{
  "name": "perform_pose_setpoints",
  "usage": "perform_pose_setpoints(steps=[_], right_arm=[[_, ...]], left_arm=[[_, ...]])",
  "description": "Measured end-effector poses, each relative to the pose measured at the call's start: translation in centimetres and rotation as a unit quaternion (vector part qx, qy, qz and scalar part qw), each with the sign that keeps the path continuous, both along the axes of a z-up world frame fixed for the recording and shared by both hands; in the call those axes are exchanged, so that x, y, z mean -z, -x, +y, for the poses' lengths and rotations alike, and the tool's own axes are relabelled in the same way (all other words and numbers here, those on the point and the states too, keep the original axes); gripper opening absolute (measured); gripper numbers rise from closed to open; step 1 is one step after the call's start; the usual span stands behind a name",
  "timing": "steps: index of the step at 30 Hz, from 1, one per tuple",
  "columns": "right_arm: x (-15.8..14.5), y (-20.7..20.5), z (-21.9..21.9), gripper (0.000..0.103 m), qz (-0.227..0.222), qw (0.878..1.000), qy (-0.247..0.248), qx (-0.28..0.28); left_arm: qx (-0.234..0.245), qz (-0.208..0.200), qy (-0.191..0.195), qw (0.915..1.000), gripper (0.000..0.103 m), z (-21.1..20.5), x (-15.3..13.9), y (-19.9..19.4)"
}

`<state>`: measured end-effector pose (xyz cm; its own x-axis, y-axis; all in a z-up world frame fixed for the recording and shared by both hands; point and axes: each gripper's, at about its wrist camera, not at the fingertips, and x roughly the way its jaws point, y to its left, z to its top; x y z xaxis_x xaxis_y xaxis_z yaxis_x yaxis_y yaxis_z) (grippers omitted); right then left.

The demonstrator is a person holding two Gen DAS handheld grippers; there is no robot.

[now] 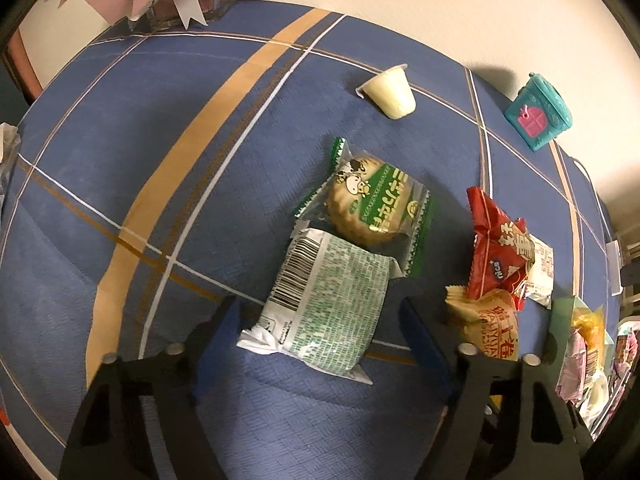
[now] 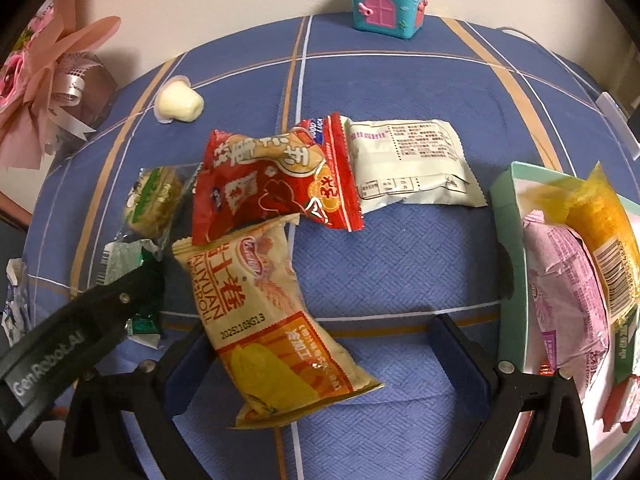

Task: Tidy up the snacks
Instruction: 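Grasp the green-white pack with the left gripper while the right grasps the yellow roll pack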

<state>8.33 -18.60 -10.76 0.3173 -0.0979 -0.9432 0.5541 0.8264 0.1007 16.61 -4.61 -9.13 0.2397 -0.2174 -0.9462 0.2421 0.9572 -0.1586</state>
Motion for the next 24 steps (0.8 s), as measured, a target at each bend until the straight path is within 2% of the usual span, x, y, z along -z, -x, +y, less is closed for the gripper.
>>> perform_pose_setpoints(steps=[3,9,15,19,24], right_arm=[[-0.2,-0.3,0.7,0.102,-0.005,1.0,-0.004,-0.007],[-0.7,-0.5,1.8,0.086,-0.007,1.0,0.009,-0.019],[-0.6,-1.0,1.9,0.074,-0.011,1.0,0.008,-0.025],[-1.1,-0.9,2.3,0.061,-0.015,0.999,0.006,-0.028],[-1.2,-0.8,2.2,0.053,-0.019,0.999,-0.001,-0.03]], left_arm=[[-0.001,0.0,-0.007,1.0,0.067,-0.1,0.0,-0.1],[-0.005,0.002,0.002,1.0,0.053,0.1,-0.4,-0.1],[-0.007,0.008,-0.002,0.9999,0.052,0.1,-0.5,-0.2],[-0.011,0.011,-0.007,0.9999,0.051,0.0,-0.6,-0.2],[-0.016,0.018,-0.009,0.9997,0.051,-0.2,-0.6,-0.2]])
